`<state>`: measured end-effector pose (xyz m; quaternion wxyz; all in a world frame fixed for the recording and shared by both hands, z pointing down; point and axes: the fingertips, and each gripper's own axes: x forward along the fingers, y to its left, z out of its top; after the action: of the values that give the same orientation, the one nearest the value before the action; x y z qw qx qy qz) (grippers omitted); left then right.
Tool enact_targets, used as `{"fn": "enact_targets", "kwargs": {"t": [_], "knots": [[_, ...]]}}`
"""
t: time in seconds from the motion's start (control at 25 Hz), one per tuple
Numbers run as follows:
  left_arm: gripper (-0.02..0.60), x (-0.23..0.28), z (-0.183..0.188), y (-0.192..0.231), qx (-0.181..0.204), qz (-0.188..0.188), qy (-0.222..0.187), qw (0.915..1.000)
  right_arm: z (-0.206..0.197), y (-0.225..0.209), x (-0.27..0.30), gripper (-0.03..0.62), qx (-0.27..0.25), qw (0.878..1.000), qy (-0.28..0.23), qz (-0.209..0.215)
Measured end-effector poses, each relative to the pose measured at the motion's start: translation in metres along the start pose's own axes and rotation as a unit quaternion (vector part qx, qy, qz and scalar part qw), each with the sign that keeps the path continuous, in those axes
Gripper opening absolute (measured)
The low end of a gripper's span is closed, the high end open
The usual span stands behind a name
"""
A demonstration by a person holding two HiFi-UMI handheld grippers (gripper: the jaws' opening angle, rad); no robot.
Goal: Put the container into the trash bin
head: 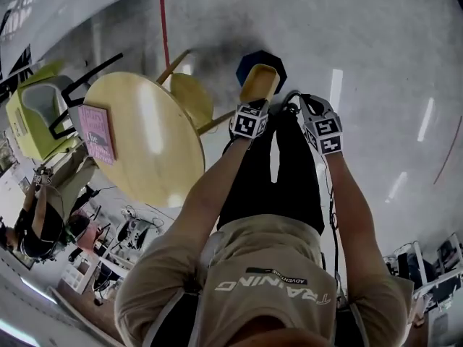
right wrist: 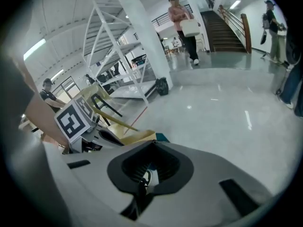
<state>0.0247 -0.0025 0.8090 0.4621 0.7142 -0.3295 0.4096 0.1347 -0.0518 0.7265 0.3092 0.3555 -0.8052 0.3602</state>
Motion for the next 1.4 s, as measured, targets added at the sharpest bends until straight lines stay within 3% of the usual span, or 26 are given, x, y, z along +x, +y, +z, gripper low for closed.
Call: {"fn": "enact_targets", "kwargs": {"t": [0.24, 0.48, 0.68, 0.88, 1.0, 1.2, 1.4], "knots": [[0.023, 0.084, -0.017, 0.039, 0.009, 0.007, 0.043, 0.9990, -0.056, -0.042, 0.070, -0.003, 0.014, 0.999, 0.043, 0.003], [0.023, 0.147, -0.023, 0.064, -0.016, -0.001, 0.053, 0.9985, -0.099, -0.057, 0.123, -0.003, 0.022, 0.997, 0.075, 0.019], [0.025, 0.185, -0.028, 0.091, -0.014, -0.001, 0.074, 0.9972, -0.107, -0.067, 0.158, -0.003, 0.034, 0.996, 0.075, 0.026], [0.029, 0.206, -0.029, 0.100, 0.010, -0.008, 0.072, 0.9973, -0.111, -0.064, 0.175, -0.003, 0.035, 0.996, 0.082, 0.032], [0.033, 0.213, -0.027, 0.113, 0.022, 0.009, 0.076, 0.9968, -0.110, -0.060, 0.183, -0.003, 0.035, 0.995, 0.081, 0.037], [0.100, 0.211, -0.017, 0.123, 0.036, 0.034, 0.075, 0.9960, -0.107, -0.059, 0.180, -0.003, 0.027, 0.996, 0.078, 0.036], [0.095, 0.182, -0.004, 0.123, 0.016, 0.064, 0.061, 0.9960, -0.096, -0.053, 0.156, -0.003, 0.010, 0.997, 0.072, 0.024]]}}
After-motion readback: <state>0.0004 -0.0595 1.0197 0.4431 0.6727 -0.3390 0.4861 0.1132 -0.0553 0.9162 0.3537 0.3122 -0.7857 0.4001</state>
